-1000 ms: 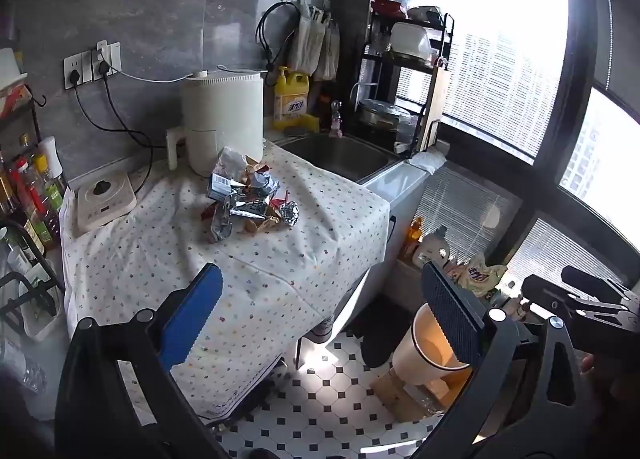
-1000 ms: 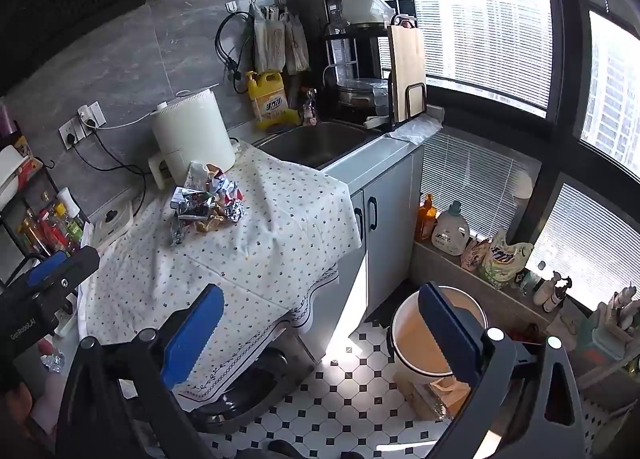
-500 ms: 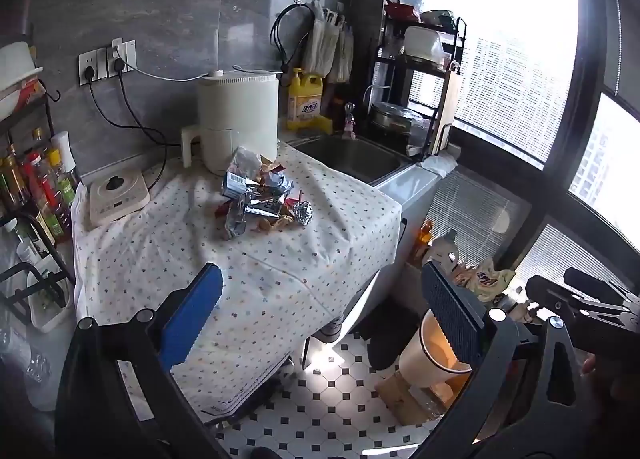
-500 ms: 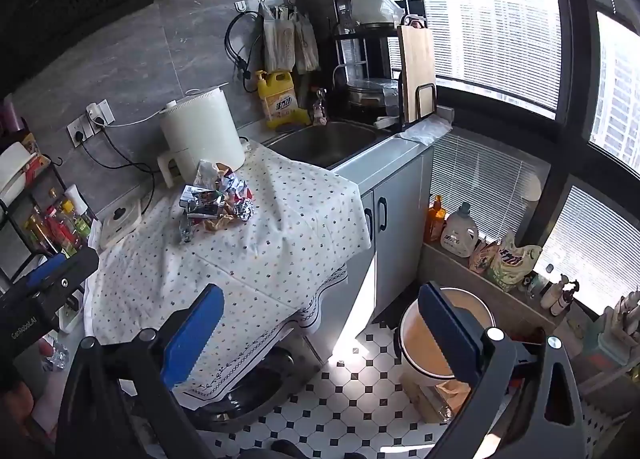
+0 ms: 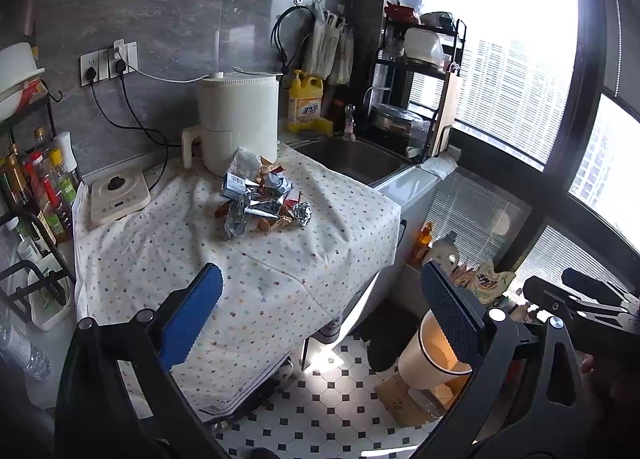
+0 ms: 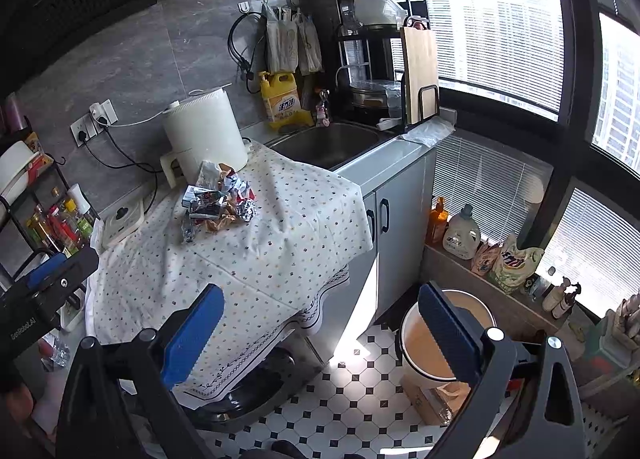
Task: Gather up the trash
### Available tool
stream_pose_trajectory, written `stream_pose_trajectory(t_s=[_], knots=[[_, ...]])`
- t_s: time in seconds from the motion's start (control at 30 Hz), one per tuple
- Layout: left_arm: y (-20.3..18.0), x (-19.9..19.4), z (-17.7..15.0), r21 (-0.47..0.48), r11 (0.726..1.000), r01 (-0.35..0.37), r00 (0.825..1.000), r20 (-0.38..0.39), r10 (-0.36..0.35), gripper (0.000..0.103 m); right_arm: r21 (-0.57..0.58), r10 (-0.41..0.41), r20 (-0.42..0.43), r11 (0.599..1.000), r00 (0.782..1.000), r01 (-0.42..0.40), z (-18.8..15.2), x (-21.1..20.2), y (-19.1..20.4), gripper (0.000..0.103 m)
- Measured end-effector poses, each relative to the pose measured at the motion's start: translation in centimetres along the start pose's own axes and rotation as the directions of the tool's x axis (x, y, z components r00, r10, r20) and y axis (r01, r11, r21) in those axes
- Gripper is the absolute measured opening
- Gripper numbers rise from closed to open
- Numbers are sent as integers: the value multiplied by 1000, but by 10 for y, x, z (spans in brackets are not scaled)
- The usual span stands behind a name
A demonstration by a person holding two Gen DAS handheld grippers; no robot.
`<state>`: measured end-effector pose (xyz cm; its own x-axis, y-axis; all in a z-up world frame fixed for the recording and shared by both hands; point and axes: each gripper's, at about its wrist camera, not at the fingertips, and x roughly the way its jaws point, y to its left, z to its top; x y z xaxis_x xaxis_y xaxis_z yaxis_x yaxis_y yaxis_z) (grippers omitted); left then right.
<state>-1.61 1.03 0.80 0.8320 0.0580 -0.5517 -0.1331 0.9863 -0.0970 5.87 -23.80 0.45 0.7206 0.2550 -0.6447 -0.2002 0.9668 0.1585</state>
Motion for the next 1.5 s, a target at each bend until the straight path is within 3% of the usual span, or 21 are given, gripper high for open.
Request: stream_pose_trajectory(t_s=[0.6, 1.5], knots=[[-18, 1, 0, -1, 1000, -13, 1000, 6, 13, 99, 6, 13, 4, 1000, 1000, -13, 3, 2, -13, 95], [-5, 1, -2, -23, 999, -27, 1000, 0, 27, 98, -7, 12, -13, 1000, 1000, -12, 2, 10, -4, 95]])
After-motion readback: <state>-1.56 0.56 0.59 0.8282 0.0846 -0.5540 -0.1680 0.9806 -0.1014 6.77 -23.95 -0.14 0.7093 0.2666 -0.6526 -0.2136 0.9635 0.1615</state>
